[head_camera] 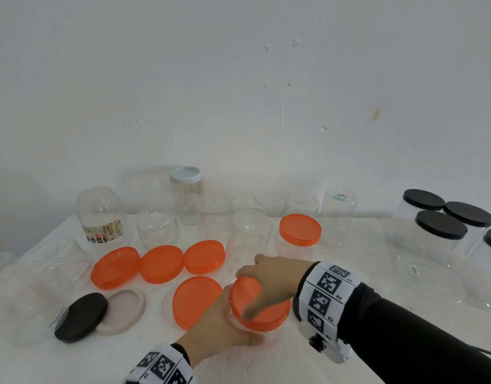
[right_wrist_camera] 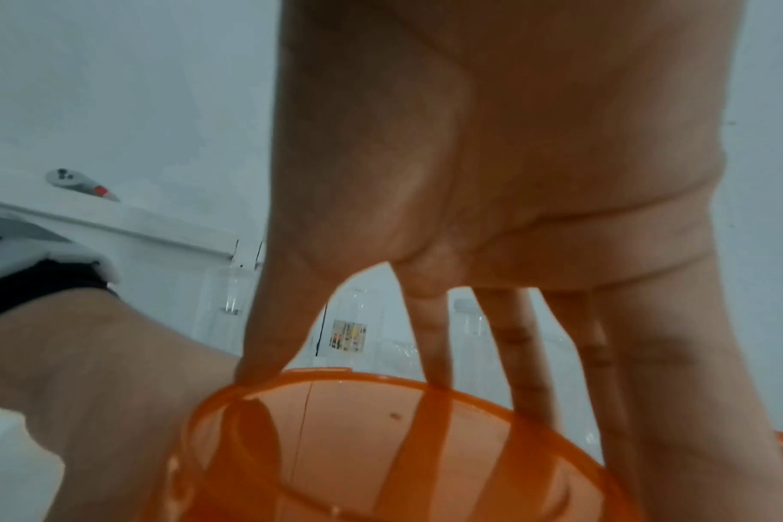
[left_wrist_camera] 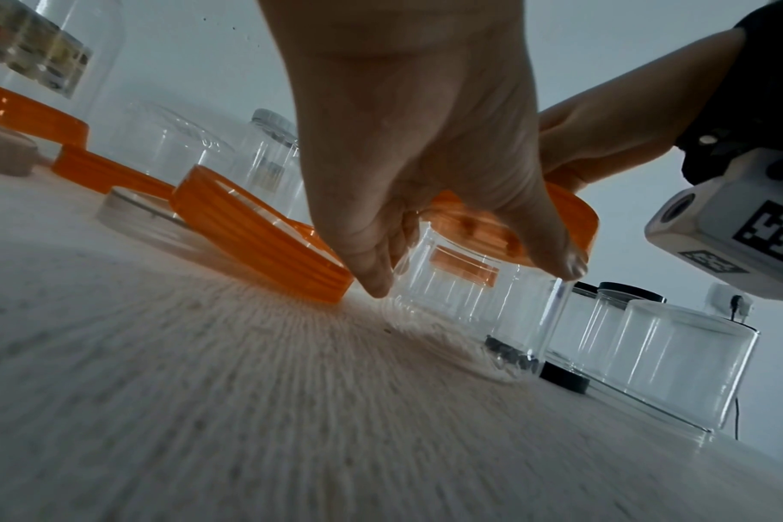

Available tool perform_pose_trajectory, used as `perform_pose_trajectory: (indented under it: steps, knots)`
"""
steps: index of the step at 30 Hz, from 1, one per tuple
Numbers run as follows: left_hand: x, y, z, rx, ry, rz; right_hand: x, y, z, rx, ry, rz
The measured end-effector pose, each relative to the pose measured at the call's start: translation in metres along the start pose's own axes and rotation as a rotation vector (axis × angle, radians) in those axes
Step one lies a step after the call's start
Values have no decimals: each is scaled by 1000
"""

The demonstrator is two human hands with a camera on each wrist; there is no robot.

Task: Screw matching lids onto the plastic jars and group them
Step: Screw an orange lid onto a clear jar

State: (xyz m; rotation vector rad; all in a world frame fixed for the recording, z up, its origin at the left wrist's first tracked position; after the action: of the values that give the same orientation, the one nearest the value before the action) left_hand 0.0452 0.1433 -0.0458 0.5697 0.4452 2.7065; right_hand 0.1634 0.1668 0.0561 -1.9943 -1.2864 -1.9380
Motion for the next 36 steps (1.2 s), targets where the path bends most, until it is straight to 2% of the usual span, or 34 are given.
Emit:
perform_pose_trajectory:
  steps: [5,11,17,19,22,26,36]
  knots:
    - [-1,-1,1,-23,5,-3,-2,0,6,-90,-6,26]
    - [0,-3,0,22,-30,7,-1,1,-9,70,-17,-62]
    - [-1,-1,-2,-22,0,-7,-1,-1,-2,-58,16,12]
    - [-1,-1,-1,-17,-1,-6,-1,0,2,-92,7,-6]
    - [0,0,0,11,-14,6,0,4,-2,-38,-2,-69]
    - [-1,2,1,11,-34,-8,2,6,-9,55,-4,-75]
    - [-1,1,1,33,-40,-25,-3,3,-7,6,61,-69]
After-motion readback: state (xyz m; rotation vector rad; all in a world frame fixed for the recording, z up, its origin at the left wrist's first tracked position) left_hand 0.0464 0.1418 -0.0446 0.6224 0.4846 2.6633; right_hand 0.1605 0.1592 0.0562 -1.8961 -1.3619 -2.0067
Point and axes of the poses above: each hand's wrist, its own y-axis away from the middle knuckle, its own x-axis out of the back of the hand, z = x × y, the point moved 5 cm from there along -y, towards the middle knuckle, and after that the axes turned 12 degrees about x, right-handed, at the moved point
